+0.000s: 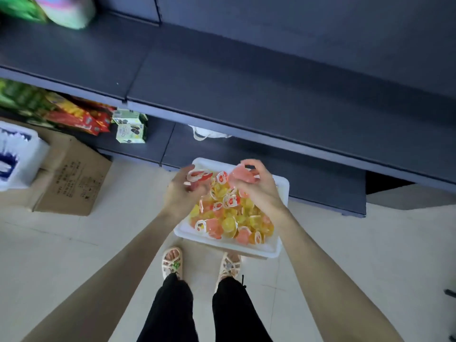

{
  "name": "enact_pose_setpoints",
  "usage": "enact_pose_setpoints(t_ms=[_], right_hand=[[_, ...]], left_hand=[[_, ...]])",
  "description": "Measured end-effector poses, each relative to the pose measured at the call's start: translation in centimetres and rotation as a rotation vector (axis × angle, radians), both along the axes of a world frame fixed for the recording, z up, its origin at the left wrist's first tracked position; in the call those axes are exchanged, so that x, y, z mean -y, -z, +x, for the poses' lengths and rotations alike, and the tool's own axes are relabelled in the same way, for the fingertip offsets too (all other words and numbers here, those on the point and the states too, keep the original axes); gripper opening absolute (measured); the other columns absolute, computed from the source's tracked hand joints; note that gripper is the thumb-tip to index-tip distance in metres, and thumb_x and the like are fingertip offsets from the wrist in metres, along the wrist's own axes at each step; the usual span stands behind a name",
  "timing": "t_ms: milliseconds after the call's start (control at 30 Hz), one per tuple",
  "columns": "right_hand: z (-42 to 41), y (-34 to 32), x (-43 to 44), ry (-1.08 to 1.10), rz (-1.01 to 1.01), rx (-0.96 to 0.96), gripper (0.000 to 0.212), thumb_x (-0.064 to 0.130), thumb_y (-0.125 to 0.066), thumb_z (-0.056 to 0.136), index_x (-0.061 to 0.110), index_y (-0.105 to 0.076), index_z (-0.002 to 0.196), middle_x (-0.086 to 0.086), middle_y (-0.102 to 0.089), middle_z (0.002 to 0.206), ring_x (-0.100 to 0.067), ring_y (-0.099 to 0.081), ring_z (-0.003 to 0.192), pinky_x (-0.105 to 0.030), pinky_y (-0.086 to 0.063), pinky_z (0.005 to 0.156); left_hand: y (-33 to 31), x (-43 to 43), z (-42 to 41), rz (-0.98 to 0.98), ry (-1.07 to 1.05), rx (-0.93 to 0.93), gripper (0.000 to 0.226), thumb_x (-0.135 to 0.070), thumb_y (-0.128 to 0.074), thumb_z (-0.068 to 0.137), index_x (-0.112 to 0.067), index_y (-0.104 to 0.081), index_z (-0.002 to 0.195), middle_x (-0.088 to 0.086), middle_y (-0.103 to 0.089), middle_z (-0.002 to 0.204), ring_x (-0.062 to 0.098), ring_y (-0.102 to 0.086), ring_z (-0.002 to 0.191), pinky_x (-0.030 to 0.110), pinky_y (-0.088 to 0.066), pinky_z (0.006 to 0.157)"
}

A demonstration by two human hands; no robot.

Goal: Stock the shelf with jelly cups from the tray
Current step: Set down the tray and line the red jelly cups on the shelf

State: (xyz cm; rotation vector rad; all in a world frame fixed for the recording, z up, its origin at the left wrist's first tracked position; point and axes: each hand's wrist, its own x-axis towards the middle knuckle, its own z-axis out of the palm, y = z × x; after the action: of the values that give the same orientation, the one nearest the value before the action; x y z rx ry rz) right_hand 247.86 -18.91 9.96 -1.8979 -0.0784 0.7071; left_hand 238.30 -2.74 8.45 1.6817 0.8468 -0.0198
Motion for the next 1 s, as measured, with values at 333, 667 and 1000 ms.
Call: enact_pose_setpoints(t_ms=[333,667,1000], right_hand=[[2.2,-20.6,-6.3,0.165,0.203,0.360,0.038,0.002,-0.077,0.074,0.009,-0.049,0.100,0.006,-0.067,0.078,0.001,-0.062,0.062,-0.020,-0.051,0.051],[7.8,-34.2,-9.1,0.143,0.148,0.720,0.047,0.015,-0.078,0.075,0.021,-0.049,0.111,0.007,-0.066,0.095,-0.002,-0.063,0.079,-0.009,-0.046,0.064],[17.2,-38.9,-11.5,0.086,0.052,0.836,0.040,0.012,-0.077,0.072,0.019,-0.060,0.107,0.001,-0.063,0.107,-0.013,-0.061,0.093,-0.007,-0.041,0.062]], left_hand=[[-20.0,-9.6,3.9,0.184,0.212,0.419,0.044,-0.031,-0.077,0.076,-0.018,-0.058,0.114,-0.005,-0.071,0.093,0.003,-0.068,0.077,0.018,-0.053,0.075],[-34.4,-13.0,10.9,0.390,0.320,0.735,0.042,-0.032,-0.079,0.074,-0.030,-0.058,0.110,-0.020,-0.066,0.097,0.001,-0.064,0.090,0.015,-0.047,0.080],[-39.2,-14.5,20.2,0.521,0.293,0.737,0.057,-0.024,-0.081,0.071,-0.016,-0.055,0.121,-0.005,-0.068,0.103,0.009,-0.064,0.096,0.011,-0.042,0.079]])
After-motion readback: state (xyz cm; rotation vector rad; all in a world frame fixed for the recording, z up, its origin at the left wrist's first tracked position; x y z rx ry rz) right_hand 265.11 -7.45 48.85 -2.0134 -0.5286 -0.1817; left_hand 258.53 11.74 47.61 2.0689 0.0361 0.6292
